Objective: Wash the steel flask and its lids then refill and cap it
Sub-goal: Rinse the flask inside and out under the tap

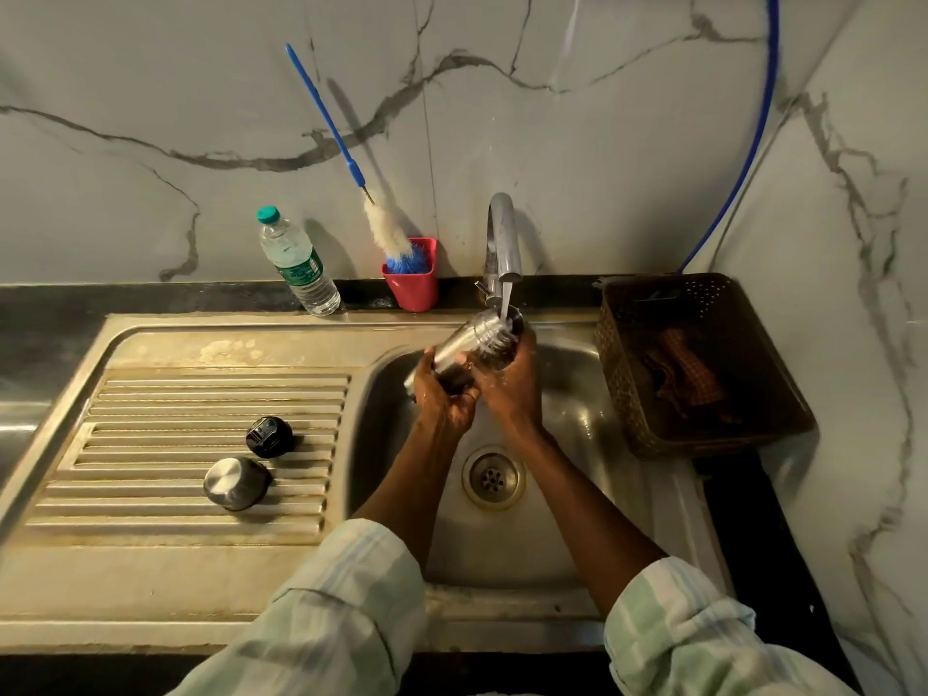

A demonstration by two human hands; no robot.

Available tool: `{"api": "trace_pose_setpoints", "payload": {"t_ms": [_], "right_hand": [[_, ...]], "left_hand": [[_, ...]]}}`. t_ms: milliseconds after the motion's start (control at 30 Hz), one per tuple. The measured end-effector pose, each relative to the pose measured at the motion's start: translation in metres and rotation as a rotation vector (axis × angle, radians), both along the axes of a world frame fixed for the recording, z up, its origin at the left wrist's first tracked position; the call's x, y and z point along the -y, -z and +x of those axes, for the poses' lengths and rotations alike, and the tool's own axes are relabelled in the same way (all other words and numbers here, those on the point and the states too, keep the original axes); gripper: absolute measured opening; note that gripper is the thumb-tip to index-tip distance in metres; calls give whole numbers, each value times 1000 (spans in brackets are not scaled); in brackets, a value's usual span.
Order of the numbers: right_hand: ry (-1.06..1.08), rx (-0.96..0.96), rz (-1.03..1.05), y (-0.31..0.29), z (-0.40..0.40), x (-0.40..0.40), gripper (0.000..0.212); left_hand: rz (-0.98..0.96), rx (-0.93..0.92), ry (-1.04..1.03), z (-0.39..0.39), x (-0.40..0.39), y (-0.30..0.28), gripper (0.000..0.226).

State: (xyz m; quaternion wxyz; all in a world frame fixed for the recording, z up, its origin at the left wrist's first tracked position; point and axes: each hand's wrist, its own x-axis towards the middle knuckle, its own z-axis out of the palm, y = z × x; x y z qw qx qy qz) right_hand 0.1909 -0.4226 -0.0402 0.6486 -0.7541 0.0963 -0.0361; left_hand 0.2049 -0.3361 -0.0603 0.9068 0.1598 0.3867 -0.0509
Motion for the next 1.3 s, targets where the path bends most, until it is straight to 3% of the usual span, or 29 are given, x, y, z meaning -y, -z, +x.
{"api": "trace_pose_setpoints", "payload": {"t_ms": [200, 267, 333, 433, 500, 600, 733, 1300], "right_hand": [[0, -10, -54, -2, -3, -4, 73], [9, -16, -101, -2, -2, 2, 69], [7, -34, -158, 0, 0, 6, 69], [-16, -74, -221, 7, 4, 9, 70], [-12, -104, -244, 13, 5, 9, 67], [-4, -121, -267, 17, 5, 7, 61], [-26, -118, -214, 14, 4, 4, 63], [-20, -116, -212, 18, 5, 7, 68]], "left_hand": [[54, 103, 372, -2, 5, 17, 61], [209, 47, 540, -2, 1, 21, 61], [422, -73, 669, -3, -3, 19, 47], [814, -119, 640, 8, -12, 16, 17], [941, -23, 536, 21, -16, 8, 16], [969, 193, 508, 42, -15, -19, 24], [983, 358, 664, 62, -8, -40, 46], [1029, 347, 681, 67, -10, -48, 48]]}}
